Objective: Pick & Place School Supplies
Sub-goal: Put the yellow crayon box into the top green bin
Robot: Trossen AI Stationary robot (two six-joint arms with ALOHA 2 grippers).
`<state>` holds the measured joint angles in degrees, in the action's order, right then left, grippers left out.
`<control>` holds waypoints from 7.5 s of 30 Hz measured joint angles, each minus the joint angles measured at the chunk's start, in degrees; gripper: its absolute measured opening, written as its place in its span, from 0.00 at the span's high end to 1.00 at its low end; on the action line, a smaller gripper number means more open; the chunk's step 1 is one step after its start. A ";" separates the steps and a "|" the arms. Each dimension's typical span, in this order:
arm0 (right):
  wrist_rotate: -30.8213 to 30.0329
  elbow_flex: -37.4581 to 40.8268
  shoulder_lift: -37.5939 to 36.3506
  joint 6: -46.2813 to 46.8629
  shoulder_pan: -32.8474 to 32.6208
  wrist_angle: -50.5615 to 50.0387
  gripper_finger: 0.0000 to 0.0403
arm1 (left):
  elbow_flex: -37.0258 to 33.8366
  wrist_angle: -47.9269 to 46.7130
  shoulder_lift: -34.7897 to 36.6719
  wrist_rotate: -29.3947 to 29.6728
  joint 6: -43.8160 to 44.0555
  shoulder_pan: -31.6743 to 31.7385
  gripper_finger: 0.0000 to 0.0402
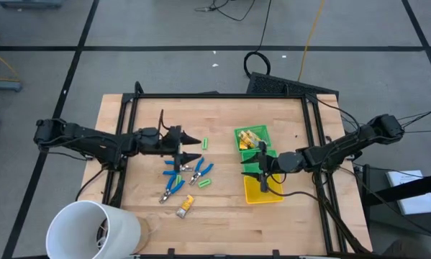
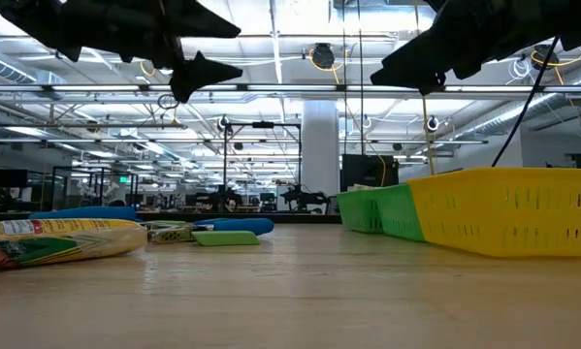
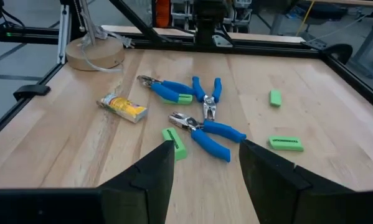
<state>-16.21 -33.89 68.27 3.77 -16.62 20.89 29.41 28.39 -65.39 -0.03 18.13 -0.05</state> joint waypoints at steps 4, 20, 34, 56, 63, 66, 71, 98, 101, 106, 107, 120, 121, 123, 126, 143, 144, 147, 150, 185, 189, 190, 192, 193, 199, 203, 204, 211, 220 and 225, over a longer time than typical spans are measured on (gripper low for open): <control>0.00 0.00 -0.02 0.01 0.00 0.33 0.58 | 0.00 -2.79 0.00 -1.84 3.65 -1.19 0.24; -0.06 0.07 -0.02 0.02 0.02 0.90 0.58 | 13.08 -32.80 -9.84 4.81 9.75 -22.52 0.24; -0.22 0.07 -0.02 -1.77 0.03 3.15 0.58 | 34.89 -65.44 -33.53 0.01 38.09 -29.69 0.24; -0.24 0.07 -0.02 -4.79 0.03 11.47 0.58 | 36.53 -70.30 -44.54 1.76 54.42 -34.36 0.29; -0.24 0.07 -0.02 -6.39 0.03 11.50 0.58 | 36.23 -70.78 -44.65 2.77 53.49 -36.05 0.44; -0.24 0.07 -0.02 -6.45 0.04 11.81 0.58 | 36.10 -70.65 -44.30 4.16 51.40 -36.17 0.51; -0.24 0.04 -0.02 -6.43 0.04 11.93 0.58 | 36.00 -68.96 -43.09 6.56 46.74 -35.97 0.60; -0.22 0.00 1.18 5.98 6.40 6.65 0.58 | 36.04 -59.91 -39.43 50.11 -14.99 -23.23 0.70; -0.24 -0.02 2.92 5.79 9.24 8.45 0.58 | 36.04 -55.69 -39.43 55.38 -24.30 -20.59 0.72; 2.01 -0.02 7.14 5.67 13.53 12.29 0.56 | 36.06 -43.22 -39.43 57.79 -39.21 -16.96 0.75; 3.27 -0.02 7.79 6.05 14.35 13.72 0.54 | 36.07 -40.92 -39.43 57.81 -41.46 -16.47 0.75; 13.47 0.02 11.52 12.11 20.33 18.22 0.32 | 36.13 -25.10 -39.34 59.61 -59.24 -12.19 0.76; 13.51 0.02 11.56 12.11 20.43 18.40 0.32 | 36.13 -24.39 -39.34 59.46 -59.52 -11.91 0.75; 13.53 0.02 11.61 12.62 20.41 18.42 0.32 | 36.13 -23.20 -39.34 58.42 -59.64 -11.40 0.75; 13.47 0.02 11.61 13.38 20.44 19.41 0.34 | 36.15 -21.75 -39.34 55.56 -59.36 -11.04 0.76; 13.53 0.02 11.58 13.60 20.41 20.26 0.54 | 36.15 -18.82 -39.33 52.62 -58.62 -11.07 0.76; 13.56 0.02 11.58 13.60 20.41 20.34 0.55 | 36.15 -18.81 -39.32 52.63 -58.45 -11.07 0.76; 13.58 0.02 11.58 13.60 20.41 20.55 0.61 | 36.15 -18.79 -39.33 52.63 -58.11 -11.07 0.76; 13.60 0.02 11.58 13.60 20.41 20.87 0.67 | 36.15 -18.74 -39.32 52.74 -57.59 -11.17 0.76; 12.77 0.07 4.30 13.53 25.44 5.11 0.88 | 36.15 -22.55 -39.16 56.34 -34.21 -16.33 0.56; 8.70 0.07 -0.23 12.71 25.66 -3.92 0.88 | 34.18 -24.97 -36.02 40.95 -22.68 -14.15 0.55; 6.69 0.08 -1.18 12.32 25.64 -5.66 0.88 | 32.68 -24.87 -34.64 38.59 -20.46 -13.36 0.55; 3.39 0.04 -3.46 12.02 25.59 -10.30 0.88 | 29.57 -22.02 -32.16 35.74 -18.05 -11.86 0.55; 2.41 0.08 -4.68 12.01 25.59 -12.56 0.88 | 27.42 -18.88 -30.71 34.85 -17.57 -11.24 0.56; -0.50 3.90 -7.89 10.56 25.19 -10.76 0.88 | 8.37 11.59 -21.53 28.79 -15.49 -8.07 0.55; -0.54 9.99 -9.58 10.38 25.62 -6.10 0.88 | -1.74 25.72 -17.08 28.65 -11.66 -6.31 0.49; -0.48 11.83 -10.49 10.16 25.62 -4.29 0.88 | -3.31 27.70 -16.45 28.63 -10.86 -6.25 0.47; -0.30 22.66 -10.84 3.83 26.42 17.25 0.88 | -6.89 31.51 -14.49 28.34 -8.38 -5.88 0.38; -0.41 26.78 -9.76 3.02 27.32 20.85 0.88 | -6.67 32.04 -14.59 28.23 -8.57 -6.08 0.37; -0.78 26.84 -9.29 3.02 27.47 20.46 0.88 | -6.64 31.82 -14.58 28.09 -8.35 -6.08 0.37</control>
<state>-16.99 -7.05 58.98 6.79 10.85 41.34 22.76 60.20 -79.97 28.05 9.78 -6.13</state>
